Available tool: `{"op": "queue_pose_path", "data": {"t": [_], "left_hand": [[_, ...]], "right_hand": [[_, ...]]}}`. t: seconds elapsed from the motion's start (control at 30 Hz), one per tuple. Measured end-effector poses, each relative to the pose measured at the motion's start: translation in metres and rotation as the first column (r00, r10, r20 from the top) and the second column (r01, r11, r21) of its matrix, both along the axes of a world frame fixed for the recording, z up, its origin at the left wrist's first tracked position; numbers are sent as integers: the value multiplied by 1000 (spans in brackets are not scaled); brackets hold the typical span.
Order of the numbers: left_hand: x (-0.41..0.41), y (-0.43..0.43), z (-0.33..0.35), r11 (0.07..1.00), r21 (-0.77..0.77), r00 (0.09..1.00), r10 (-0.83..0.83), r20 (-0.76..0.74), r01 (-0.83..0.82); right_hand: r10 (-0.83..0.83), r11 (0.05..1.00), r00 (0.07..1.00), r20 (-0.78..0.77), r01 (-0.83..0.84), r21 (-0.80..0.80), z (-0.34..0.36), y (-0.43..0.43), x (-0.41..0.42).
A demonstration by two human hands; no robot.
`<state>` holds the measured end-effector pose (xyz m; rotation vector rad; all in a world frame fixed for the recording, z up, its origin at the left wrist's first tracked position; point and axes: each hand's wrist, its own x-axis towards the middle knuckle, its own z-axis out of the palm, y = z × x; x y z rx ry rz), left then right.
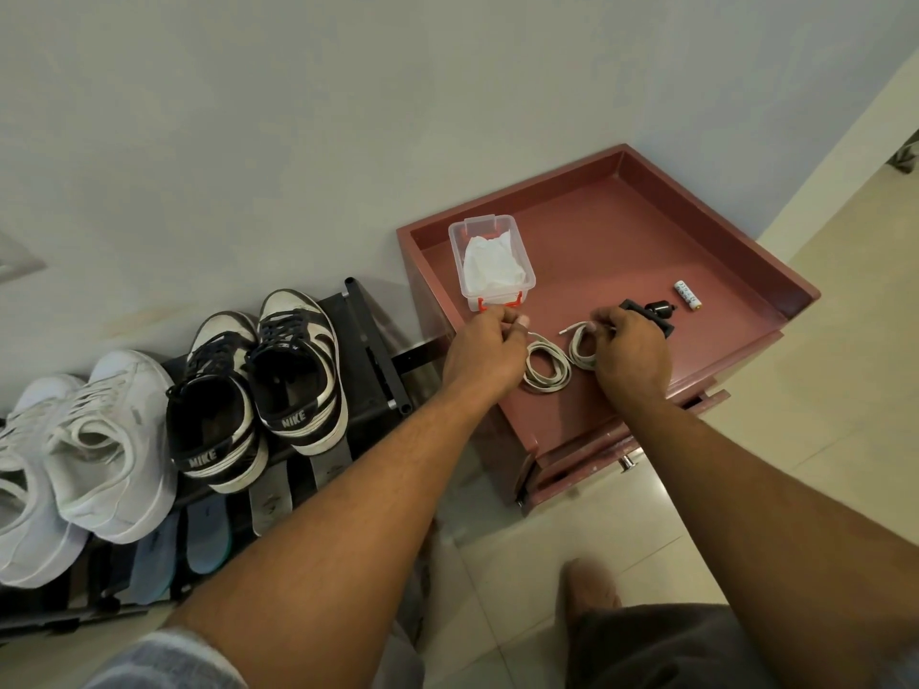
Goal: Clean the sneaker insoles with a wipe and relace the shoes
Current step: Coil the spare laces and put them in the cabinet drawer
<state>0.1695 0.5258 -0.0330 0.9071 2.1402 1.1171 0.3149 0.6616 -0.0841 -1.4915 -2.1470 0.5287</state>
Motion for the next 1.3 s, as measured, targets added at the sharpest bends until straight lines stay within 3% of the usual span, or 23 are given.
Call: {"op": "queue_pose_path", "data": {"t": [0.3,0.5,0.63,0.8,0.9,1.03,1.2,1.3], "left_hand": [[1,-2,4,1000,-21,998,-23,-53,22],[23,-4,19,996,10,967,-87,-240,92],[54,-5,26,968,-2,908,-234,-347,249],[91,-9,26,884,-111,766,-452,-457,455],[112,-4,10,830,-180,737,-553,-389,528],[137,12,-15,786,-201,750,-618,-234,585],[154,25,-40,646,-376,662,-742,-105,664],[156,28,-62,577,-486,650,-760,-23,657]], "right_hand": [[78,996,997,22,-79,50,17,1,18],[226,968,969,-95,-213,134,45,-12,45],[150,983,984,-92,-139,118,58,-17,89],[-64,998,994,-84,65,15,54,-11,140],[-151,987,985,-89,145,-67,22,-12,161],[-63,992,997,49,68,-110,-11,6,161],[244,950,925,290,-168,-265,-44,15,154],[347,911,885,310,-239,-337,-67,18,161]]}}
